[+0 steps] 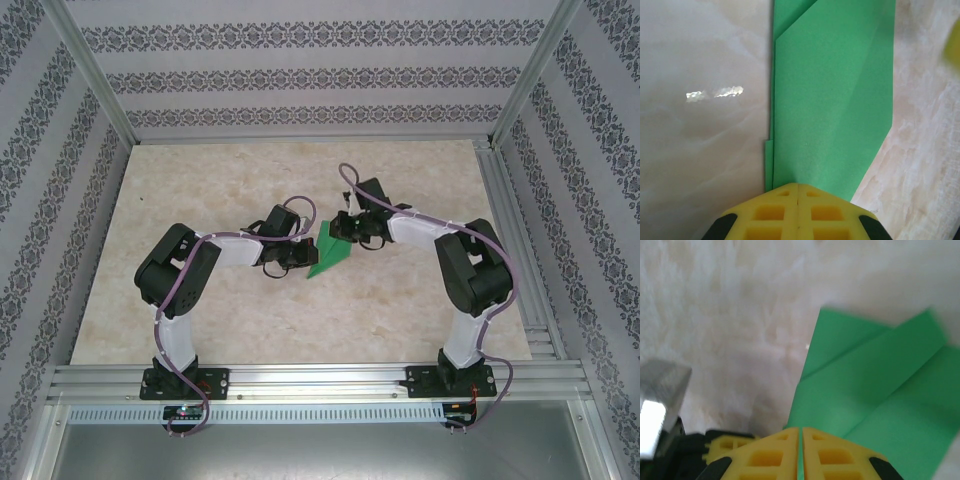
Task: Fold a paper plane with a square sheet of paper (pick it up from the middle)
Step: Fourth fold the wing at the center of the table.
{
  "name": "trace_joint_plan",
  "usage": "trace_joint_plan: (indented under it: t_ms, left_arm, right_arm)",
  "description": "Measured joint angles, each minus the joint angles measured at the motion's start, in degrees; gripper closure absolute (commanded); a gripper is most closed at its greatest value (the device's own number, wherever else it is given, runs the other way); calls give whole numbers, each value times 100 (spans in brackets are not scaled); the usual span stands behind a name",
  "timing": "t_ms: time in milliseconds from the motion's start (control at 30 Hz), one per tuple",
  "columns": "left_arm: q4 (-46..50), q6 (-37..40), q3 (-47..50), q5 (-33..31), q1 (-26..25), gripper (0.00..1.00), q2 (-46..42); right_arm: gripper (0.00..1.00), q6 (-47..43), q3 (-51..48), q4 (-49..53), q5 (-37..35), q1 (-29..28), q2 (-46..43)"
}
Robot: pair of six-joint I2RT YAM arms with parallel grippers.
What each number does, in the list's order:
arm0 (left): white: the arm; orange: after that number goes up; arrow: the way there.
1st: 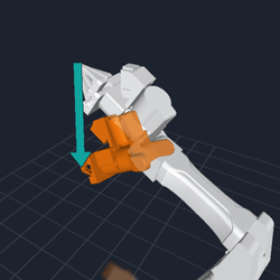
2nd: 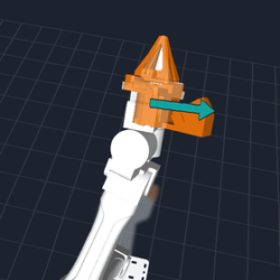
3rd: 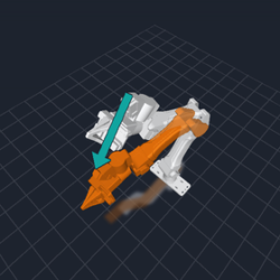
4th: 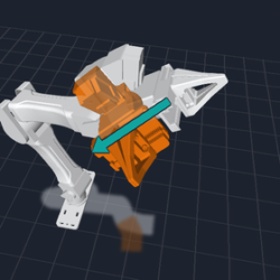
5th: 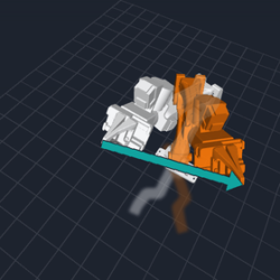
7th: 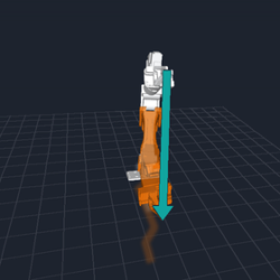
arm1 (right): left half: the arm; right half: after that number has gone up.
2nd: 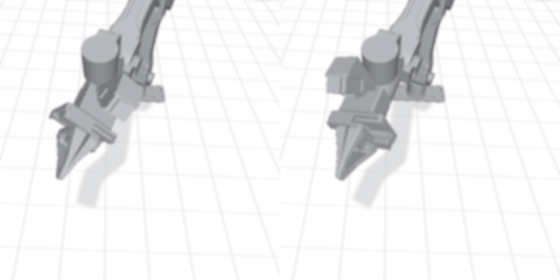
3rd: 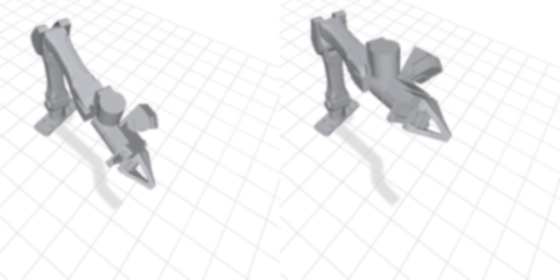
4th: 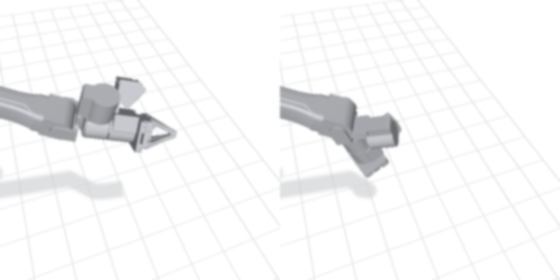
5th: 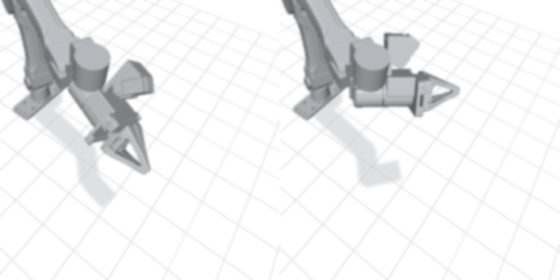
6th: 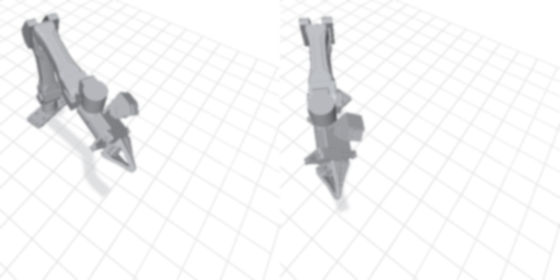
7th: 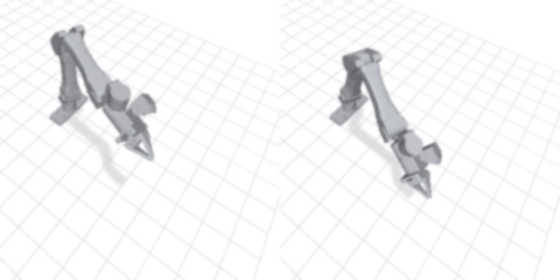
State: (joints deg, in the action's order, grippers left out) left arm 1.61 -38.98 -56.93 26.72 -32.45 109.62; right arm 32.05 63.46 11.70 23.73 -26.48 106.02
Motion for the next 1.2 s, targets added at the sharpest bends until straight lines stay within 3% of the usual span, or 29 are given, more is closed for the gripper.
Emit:
trace_joint_plan:
  t_ms: [333, 1000, 1200]
  left_arm:
    - [0, 0, -2, 2, 0, 98, 0]
    - [0, 0, -4, 15, 0, 98, 0]
    - [20, 0, -4, 83, 0, 91, -28]
  right_arm:
    - [88, 393, -173, -367, 391, -229, 245]
    - [89, 540, -175, -476, 402, -223, 640]
    - [89, 542, -203, -511, 407, -195, 643]
